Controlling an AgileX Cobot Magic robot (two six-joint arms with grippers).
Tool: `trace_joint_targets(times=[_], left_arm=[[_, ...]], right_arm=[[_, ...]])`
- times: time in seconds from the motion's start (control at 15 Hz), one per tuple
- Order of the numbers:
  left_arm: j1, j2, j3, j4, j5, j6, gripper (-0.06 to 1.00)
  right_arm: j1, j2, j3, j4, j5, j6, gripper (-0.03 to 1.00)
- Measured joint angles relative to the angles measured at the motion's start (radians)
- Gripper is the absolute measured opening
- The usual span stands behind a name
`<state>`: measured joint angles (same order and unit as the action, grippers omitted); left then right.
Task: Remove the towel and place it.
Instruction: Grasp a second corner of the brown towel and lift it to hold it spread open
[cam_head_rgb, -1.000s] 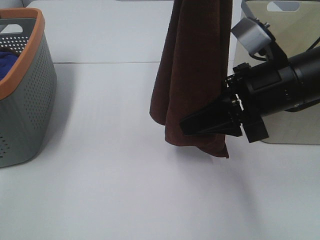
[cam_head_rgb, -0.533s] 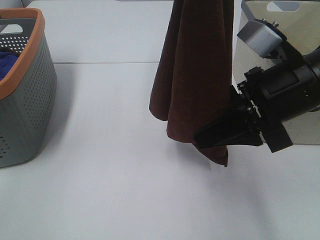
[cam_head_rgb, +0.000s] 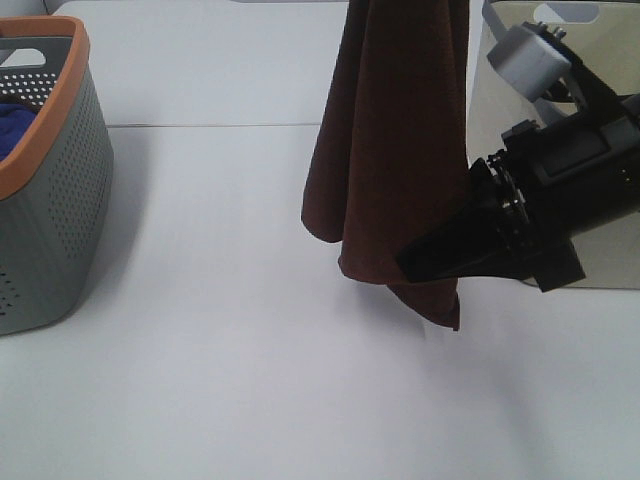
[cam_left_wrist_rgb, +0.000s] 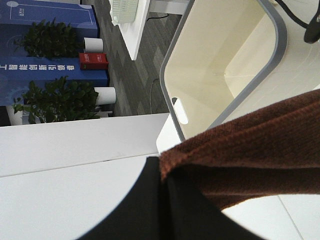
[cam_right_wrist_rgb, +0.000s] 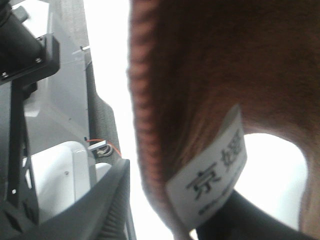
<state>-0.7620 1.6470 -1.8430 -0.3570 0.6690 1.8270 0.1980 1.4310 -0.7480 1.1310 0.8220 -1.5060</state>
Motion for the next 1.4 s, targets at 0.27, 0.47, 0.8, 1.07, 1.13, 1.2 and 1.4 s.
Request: trace_joint_targets(times=[0.27,0.47,0.8,1.07,1.13,1.2,1.4], left_arm=[[0.0,0.0,0.0,0.0,0.001,0.0,0.0],[0.0,0.0,0.0,0.0,0.001,0.0,0.0],[0.0,0.0,0.0,0.0,0.001,0.0,0.0],[0.02,0.0,0.0,0.005,0.027,-0.1,0.0],[0.033,0.0,0.0,0.016,0.056,-0.14,0.0],[0.044,0.001,0.001,0.026,0.069,-0.176,0.0],[0.051,0.001,0.001,0.125,0.111,-0.37,0.0]], right_arm=[[0.0,-0.003,0.0,-0.054,-0.062,0.094,0.31],[0.0,-0.003,0.0,-0.062,-0.064,0.101,0.24],[0.0,-0.05,0.0,-0.08,-0.072,0.101,0.0],[0.0,-0.168,0.0,-0.102,-0.103,0.157,0.0],[0.0,-0.202,0.0,-0.138,-0.115,0.183,0.0],[0.0,-0.235,0.0,-0.189,-0.12,0.198,0.0],[0.0,-0.292,-0.001,-0.301,-0.119,0.201,0.0]])
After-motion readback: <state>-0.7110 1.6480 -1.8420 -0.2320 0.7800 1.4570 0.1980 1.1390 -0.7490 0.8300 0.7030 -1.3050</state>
